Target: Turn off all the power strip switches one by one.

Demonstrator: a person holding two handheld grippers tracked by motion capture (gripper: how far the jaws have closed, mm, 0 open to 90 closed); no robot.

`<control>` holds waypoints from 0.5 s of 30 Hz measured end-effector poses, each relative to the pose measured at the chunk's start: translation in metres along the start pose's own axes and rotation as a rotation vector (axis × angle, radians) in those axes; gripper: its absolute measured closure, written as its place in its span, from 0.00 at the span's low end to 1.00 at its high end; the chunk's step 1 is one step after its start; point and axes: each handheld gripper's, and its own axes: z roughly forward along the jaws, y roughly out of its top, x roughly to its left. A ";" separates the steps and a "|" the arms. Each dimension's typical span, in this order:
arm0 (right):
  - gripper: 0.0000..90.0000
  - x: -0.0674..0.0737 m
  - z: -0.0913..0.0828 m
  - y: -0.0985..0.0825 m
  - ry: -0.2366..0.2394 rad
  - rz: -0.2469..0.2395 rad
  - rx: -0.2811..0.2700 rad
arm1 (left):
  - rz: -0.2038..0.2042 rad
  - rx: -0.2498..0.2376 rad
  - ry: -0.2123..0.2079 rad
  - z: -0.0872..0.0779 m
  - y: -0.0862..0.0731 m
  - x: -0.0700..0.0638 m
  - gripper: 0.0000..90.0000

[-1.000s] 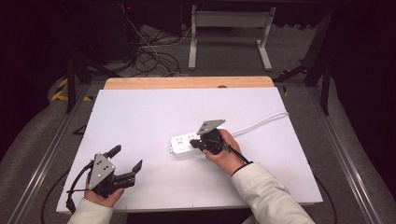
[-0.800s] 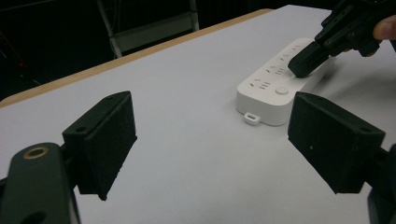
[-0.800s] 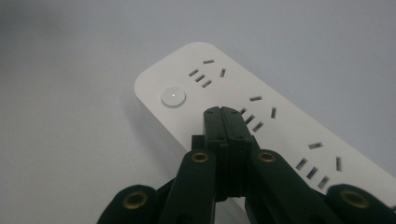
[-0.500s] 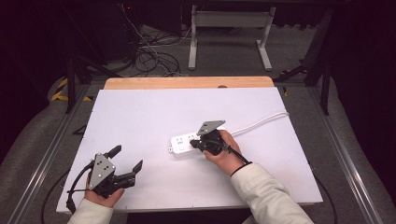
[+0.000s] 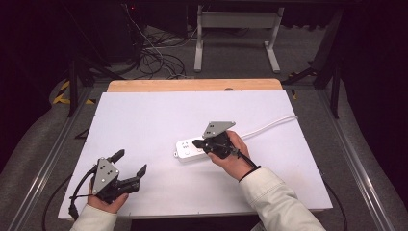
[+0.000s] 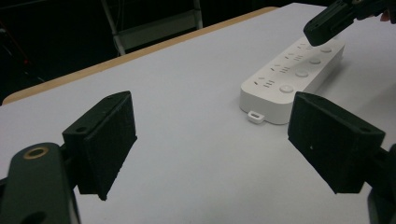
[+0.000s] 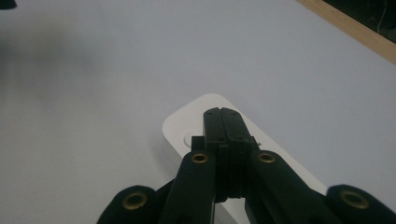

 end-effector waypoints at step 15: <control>1.00 0.000 0.009 0.005 0.041 0.037 0.002 | 0.001 -0.006 -0.004 -0.001 0.000 0.000 0.17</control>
